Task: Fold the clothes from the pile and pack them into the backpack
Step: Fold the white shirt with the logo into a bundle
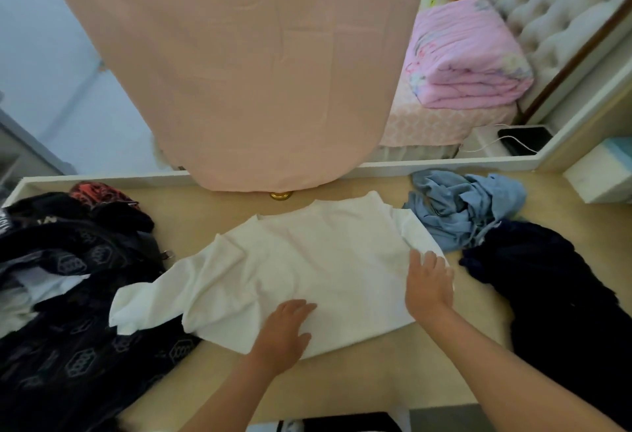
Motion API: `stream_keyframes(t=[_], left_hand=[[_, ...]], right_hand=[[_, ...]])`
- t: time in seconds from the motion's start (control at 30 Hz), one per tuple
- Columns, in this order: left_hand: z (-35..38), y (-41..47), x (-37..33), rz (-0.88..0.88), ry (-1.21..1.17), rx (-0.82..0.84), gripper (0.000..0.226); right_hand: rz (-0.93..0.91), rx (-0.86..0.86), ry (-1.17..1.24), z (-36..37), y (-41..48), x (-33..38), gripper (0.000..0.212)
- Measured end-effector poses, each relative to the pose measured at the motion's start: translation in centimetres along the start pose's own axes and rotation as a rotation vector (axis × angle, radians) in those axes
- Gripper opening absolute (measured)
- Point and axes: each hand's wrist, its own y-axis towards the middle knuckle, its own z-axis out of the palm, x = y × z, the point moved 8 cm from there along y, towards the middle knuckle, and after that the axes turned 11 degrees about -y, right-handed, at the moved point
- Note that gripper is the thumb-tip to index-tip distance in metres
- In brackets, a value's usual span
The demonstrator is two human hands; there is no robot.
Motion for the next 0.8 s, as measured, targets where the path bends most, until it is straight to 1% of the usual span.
stream_keyframes(t=[0.03,0.1,0.17,0.2,0.23,0.3,0.37,0.5,0.53,0.57,0.63,0.67,0.73,0.77,0.8], left_hand=[[-0.7,-0.9,0.3,0.0,-0.035,-0.094,0.053],[-3.0,-3.0,1.7,-0.048,-0.092,-0.326,0.047],[-5.9,-5.8,4.2,-0.163,-0.115,-0.582,0.046],[-7.2,-7.3,5.5,-0.224,-0.13,-0.692,0.047],[-8.3,-8.7,6.8,-0.285,-0.158,-0.772,0.046],[-9.7,-10.6,9.4,-0.39,-0.233,-0.852,0.047],[-10.2,-11.5,10.9,-0.451,-0.27,-0.859,0.048],[-8.9,-11.1,11.8,-0.525,-0.332,-0.729,0.055],[-8.3,-10.8,11.9,-0.542,-0.37,-0.691,0.053],[-7.7,-10.3,11.7,-0.528,-0.396,-0.661,0.046],[-7.2,-9.2,10.7,-0.405,-0.421,-0.636,0.026],[-7.1,-8.9,10.1,-0.327,-0.463,-0.634,0.02],[-7.3,-8.7,8.6,-0.198,-0.558,-0.654,0.011],[-7.6,-8.8,8.0,-0.164,-0.606,-0.664,0.008],[-7.9,-9.0,7.6,-0.166,-0.643,-0.671,0.012]], right_hand=[[-0.105,-0.006,0.036,-0.3,-0.9,2.2,0.068],[-0.381,0.005,0.224,-1.1,-3.1,7.7,0.066],[-0.645,0.098,0.351,-2.0,-6.0,13.2,0.064],[-0.725,0.157,0.356,-2.0,-7.2,15.3,0.065],[-0.765,0.208,0.33,-1.7,-8.1,16.7,0.066],[-0.765,0.269,0.26,-0.8,-8.7,17.8,0.068],[-0.734,0.274,0.216,-0.1,-8.2,17.2,0.068],[-0.66,0.303,0.186,0.5,-6.4,14.1,0.067],[-0.625,0.304,0.195,0.4,-5.9,13.3,0.065],[-0.589,0.299,0.205,0.3,-5.6,12.7,0.062],[-0.552,0.283,0.176,0.0,-5.3,12.1,0.057],[-0.558,0.267,0.147,-0.4,-5.4,12.1,0.057],[-0.613,0.221,0.15,-1.3,-6.3,13.0,0.064],[-0.653,0.198,0.187,-1.8,-7.0,13.8,0.067],[-0.694,0.187,0.233,-2.2,-7.7,14.6,0.07]])
